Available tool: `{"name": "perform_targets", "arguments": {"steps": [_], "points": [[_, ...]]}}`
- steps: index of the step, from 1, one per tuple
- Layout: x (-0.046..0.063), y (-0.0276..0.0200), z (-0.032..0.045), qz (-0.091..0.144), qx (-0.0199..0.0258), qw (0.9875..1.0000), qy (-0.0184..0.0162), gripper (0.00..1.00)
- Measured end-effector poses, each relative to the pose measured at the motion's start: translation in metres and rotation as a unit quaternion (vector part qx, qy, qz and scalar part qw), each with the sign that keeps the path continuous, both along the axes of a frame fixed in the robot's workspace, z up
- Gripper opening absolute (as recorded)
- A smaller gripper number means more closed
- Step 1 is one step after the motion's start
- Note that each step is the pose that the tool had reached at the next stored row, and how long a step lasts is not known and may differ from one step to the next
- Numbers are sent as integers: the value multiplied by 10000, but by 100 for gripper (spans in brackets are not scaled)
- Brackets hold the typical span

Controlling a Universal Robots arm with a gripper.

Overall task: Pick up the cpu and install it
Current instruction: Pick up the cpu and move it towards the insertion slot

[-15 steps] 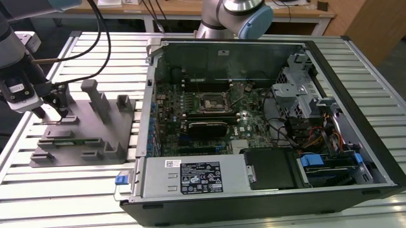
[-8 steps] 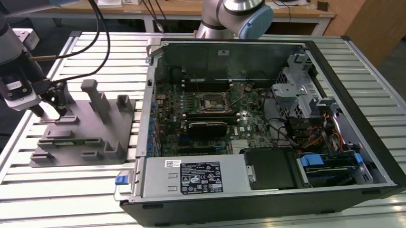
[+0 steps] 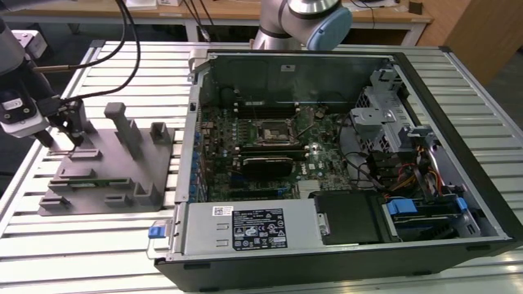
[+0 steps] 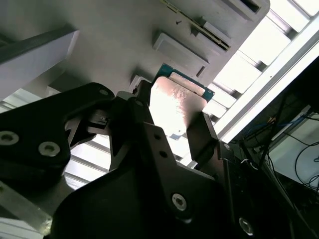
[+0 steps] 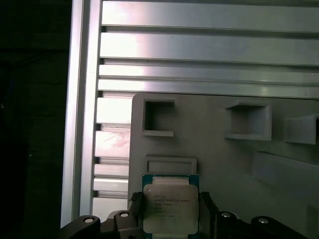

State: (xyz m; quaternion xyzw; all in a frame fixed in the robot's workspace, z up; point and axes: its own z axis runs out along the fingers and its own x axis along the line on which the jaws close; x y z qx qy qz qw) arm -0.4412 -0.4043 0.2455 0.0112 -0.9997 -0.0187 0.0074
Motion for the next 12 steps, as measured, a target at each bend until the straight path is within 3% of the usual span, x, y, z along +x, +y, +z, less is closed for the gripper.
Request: {"name": "perform_targets", "arguments": {"steps": [12], "points": [[0,7,162,0,0,10000,0,54]]}}
